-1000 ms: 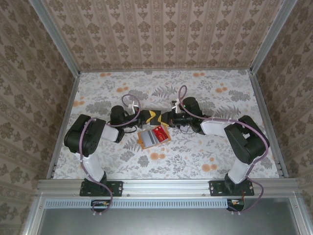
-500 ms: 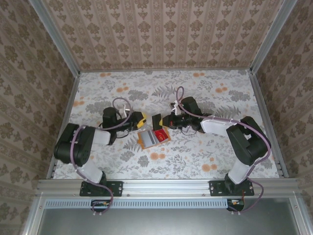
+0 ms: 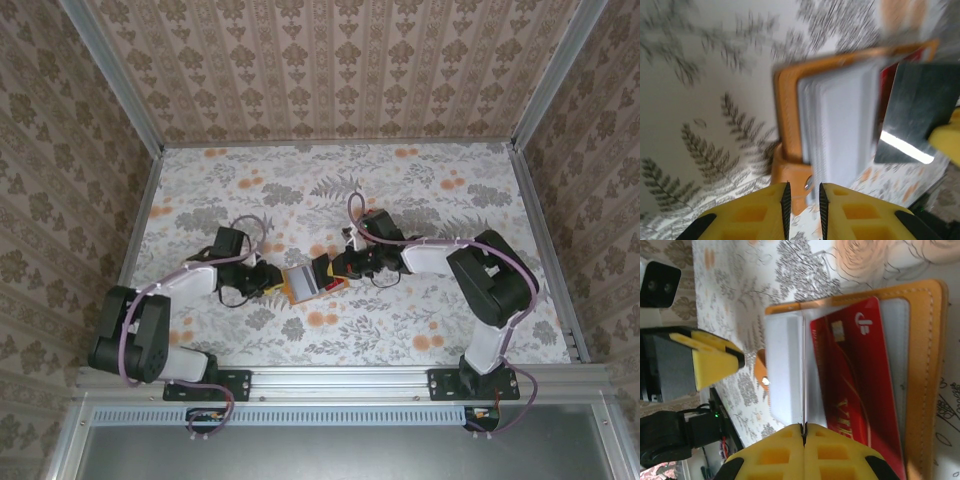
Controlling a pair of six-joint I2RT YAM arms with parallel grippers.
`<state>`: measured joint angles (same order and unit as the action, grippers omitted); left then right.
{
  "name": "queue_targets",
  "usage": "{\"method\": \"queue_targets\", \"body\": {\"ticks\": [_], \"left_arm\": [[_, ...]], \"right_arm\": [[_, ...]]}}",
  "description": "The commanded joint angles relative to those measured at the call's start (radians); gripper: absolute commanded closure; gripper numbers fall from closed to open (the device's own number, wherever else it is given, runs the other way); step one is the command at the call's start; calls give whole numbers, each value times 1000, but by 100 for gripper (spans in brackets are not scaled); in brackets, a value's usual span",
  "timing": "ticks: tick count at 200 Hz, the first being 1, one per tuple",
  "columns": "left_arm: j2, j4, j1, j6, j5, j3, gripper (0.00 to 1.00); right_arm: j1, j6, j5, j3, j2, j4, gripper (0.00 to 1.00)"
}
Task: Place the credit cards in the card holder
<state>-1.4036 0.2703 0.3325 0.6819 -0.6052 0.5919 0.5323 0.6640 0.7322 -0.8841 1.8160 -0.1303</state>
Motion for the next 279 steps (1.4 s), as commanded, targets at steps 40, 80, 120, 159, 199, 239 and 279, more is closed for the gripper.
{"method": "queue_targets", "body": {"ticks": [40,80,120,159,199,239,279], "left_arm": [[-117,45,60,-37,53,58,79],[-146,37,61,-45,62,66,81],[-150,35,62,-44,76,65,82],[-150,27,61,-39,79,59,82],[-167,-9,72,-20,71,46,82],[-178,-14,86,-16,74,57,82],[-175,-11,87,-18,78,58,83]], "right_arm": [[8,-3,22,-35,50,-46,100],[11,-40,-5,-37,54,12,100],[-3,-93,18,-55,49,120,100],[5,-101,-10,-41,11,159,100],[29,-70,0,-56,39,137,100],[76,-79,-43,-114,81,173,100],[125,-117,-148,-166,83,273,100]]}}
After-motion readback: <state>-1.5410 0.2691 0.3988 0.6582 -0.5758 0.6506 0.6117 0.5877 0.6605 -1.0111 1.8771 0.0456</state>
